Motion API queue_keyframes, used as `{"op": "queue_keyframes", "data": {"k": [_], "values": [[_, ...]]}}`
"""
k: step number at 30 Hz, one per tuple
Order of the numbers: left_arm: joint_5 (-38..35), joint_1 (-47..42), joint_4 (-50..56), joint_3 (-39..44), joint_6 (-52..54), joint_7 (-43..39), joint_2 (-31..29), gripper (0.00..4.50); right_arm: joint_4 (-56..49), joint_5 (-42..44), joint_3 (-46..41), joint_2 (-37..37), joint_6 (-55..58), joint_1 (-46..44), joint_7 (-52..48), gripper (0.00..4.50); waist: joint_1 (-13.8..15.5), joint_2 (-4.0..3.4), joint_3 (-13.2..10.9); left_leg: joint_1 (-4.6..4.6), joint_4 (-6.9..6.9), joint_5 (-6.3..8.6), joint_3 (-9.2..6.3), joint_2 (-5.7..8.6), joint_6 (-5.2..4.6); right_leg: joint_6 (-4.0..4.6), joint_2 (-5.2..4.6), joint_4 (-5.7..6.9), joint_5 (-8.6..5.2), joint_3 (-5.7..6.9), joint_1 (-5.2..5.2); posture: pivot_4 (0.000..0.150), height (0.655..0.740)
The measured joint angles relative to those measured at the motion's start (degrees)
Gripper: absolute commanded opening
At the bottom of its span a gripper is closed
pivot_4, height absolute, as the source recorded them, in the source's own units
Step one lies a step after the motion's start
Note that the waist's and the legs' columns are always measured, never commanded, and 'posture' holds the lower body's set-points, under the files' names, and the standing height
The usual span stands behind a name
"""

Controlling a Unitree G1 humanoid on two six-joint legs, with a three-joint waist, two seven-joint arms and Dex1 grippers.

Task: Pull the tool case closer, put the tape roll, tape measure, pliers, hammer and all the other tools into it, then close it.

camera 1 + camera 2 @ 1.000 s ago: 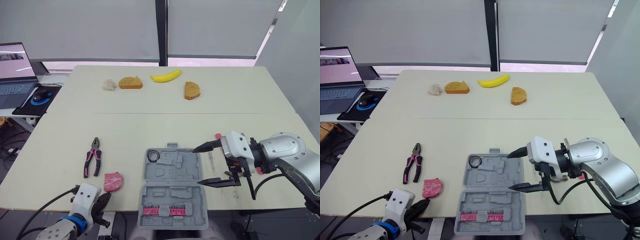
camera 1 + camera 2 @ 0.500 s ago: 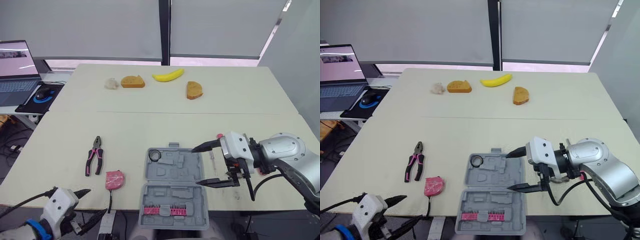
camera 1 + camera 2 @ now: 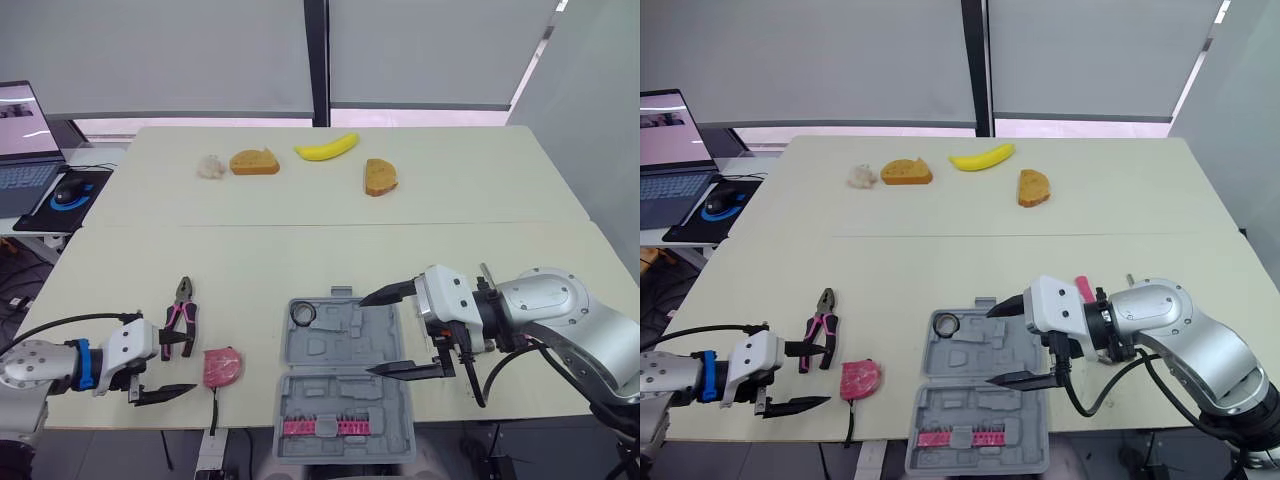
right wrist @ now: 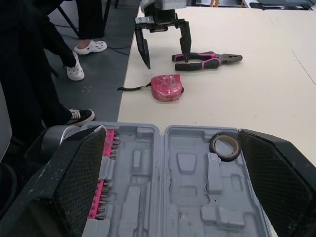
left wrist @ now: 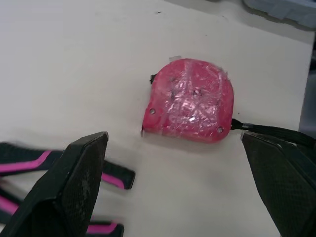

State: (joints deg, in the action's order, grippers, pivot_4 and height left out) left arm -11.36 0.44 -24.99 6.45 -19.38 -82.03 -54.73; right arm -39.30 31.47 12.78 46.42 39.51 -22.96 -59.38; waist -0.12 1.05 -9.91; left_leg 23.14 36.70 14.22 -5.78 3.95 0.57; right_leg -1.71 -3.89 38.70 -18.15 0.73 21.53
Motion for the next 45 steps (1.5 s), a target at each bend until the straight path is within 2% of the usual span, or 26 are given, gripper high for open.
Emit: {"op": "queue_keyframes", "data": {"k": [8,15,28,45], "values": [[0.16,-5.29,-6.04,-3.4,-2.63,-2.51,1.19,4.48,-1.82,0.0,0.36,0.43,0.84,2.68,1.4,4.5,-0.14,0.0,-0.01,-0.08,0.16,-0.01,-0.05,-0.02,0.0,-0.02,0.03,0.27,0.01,0.05,0.18,0.15,0.74],[0.27,-5.19,-3.33,-4.85,-2.17,-2.25,1.78,4.48,-2.46,0.04,0.39,0.43,0.91,3.4,1.94,4.5,-0.17,0.01,0.0,-0.12,0.19,-0.01,-0.03,-0.02,0.0,-0.05,0.04,0.28,0.02,0.03,0.18,0.15,0.74],[3.64,-4.64,0.44,-7.89,-0.62,3.22,4.01,4.48,-2.47,0.47,0.86,0.38,1.59,1.93,1.89,4.5,-0.18,0.01,0.0,-0.12,0.2,-0.01,-0.03,-0.02,0.0,-0.06,0.06,0.3,0.03,0.02,0.1,0.15,0.74],[4.81,-3.04,-0.75,-8.5,-1.71,6.54,4.22,4.48,-3.08,1.29,0.85,1.5,2.12,2.13,1.9,4.5,-0.17,0.01,0.0,-0.18,0.21,-0.01,-0.04,-0.02,0.0,-0.06,0.07,0.31,0.03,0.03,-0.09,0.15,0.74]]}}
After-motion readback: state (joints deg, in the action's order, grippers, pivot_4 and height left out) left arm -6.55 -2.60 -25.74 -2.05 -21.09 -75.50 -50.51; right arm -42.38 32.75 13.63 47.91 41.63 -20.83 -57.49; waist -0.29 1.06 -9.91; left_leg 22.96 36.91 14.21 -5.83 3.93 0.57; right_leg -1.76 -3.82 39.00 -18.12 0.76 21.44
